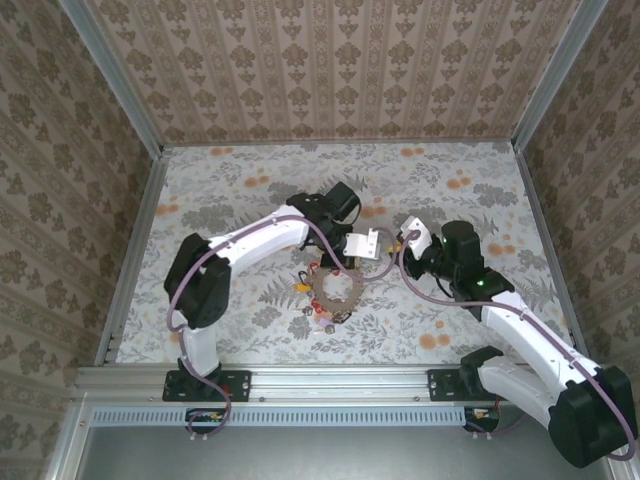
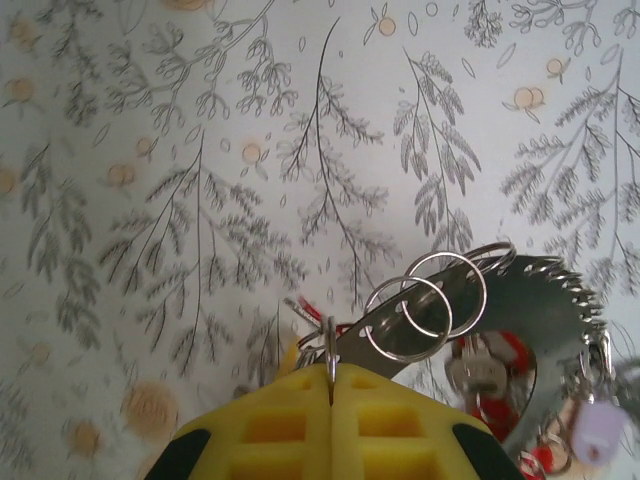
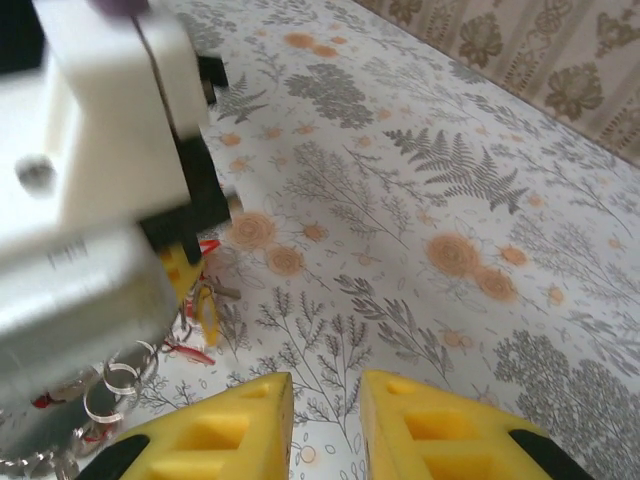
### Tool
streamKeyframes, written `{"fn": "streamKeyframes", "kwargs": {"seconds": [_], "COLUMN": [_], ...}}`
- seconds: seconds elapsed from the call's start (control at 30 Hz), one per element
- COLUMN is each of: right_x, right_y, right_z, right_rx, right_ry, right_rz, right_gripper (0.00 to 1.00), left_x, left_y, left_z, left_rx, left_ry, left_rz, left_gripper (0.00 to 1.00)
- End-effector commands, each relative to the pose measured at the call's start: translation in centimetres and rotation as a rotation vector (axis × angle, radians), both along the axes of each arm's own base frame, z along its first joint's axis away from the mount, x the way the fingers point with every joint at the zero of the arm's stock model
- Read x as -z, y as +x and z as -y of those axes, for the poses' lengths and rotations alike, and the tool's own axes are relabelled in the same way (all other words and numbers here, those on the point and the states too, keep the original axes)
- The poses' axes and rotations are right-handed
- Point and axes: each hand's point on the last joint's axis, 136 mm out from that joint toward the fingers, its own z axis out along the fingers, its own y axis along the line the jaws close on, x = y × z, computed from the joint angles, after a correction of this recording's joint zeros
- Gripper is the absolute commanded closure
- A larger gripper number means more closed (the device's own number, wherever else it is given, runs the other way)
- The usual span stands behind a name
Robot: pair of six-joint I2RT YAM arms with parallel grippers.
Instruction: Put the keys on the keyring
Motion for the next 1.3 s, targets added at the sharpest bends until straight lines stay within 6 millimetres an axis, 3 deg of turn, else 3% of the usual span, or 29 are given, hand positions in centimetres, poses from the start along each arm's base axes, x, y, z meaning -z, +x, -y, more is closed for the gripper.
{"fn": "streamKeyframes", "kwargs": {"seconds": [0.0, 0.17, 0.43, 0.57, 0.7, 0.8, 0.9, 1.0, 1.1, 1.13, 1.17, 1.27], "right_x": [-0.1, 0.2, 0.3, 0.6, 0.2, 0.1, 1.2, 2.6, 4.4, 5.0, 5.6, 6.4], "right_y": [0.4, 0.7, 1.5, 2.2, 3.0, 3.8, 4.9, 5.9, 7.2, 7.7, 8.0, 9.6], "right_z": [1.5, 4.0, 8.3, 10.8, 12.3, 13.0, 14.7, 15.9, 15.4, 15.2, 15.1, 14.1], "right_rx": [0.112, 0.277, 0.568, 0.726, 0.801, 0.825, 0.907, 0.974, 0.943, 0.929, 0.922, 0.868], "right_ry": [0.023, 0.039, 0.102, 0.095, 0.127, 0.152, 0.149, 0.101, 0.065, 0.056, 0.047, 0.022], "right_rz": [0.005, 0.028, -0.019, -0.044, -0.031, 0.016, 0.042, 0.038, 0.044, 0.042, 0.04, 0.025], "right_gripper": [0.73, 0.69, 0.59, 0.53, 0.38, 0.3, 0.27, 0.19, 0.15, 0.14, 0.14, 0.14], "left_x": [-1.1, -0.6, -1.1, -2.7, -6.0, -8.8, -10.4, -10.4, -10.0, -10.0, -10.0, -10.5], "left_y": [0.5, 0.8, 0.9, 0.9, 2.2, 4.3, 6.6, 8.6, 10.1, 10.5, 10.9, 11.9], "left_z": [2.3, 4.1, 6.6, 7.2, 6.4, 4.3, 0.6, -3.9, -8.5, -10.1, -11.7, -16.5], "left_rx": [0.003, -0.036, -0.119, -0.151, -0.217, -0.334, -0.486, -0.646, -0.795, -0.846, -0.892, -1.042], "left_ry": [-0.052, -0.095, -0.215, -0.3, -0.443, -0.586, -0.673, -0.711, -0.712, -0.71, -0.705, -0.71], "left_rz": [0.014, -0.01, -0.071, -0.071, 0.003, 0.066, 0.14, 0.23, 0.291, 0.312, 0.339, 0.422], "left_gripper": [1.0, 1.0, 0.87, 0.81, 0.77, 0.75, 0.68, 0.47, 0.36, 0.06, 0.0, 0.0]}}
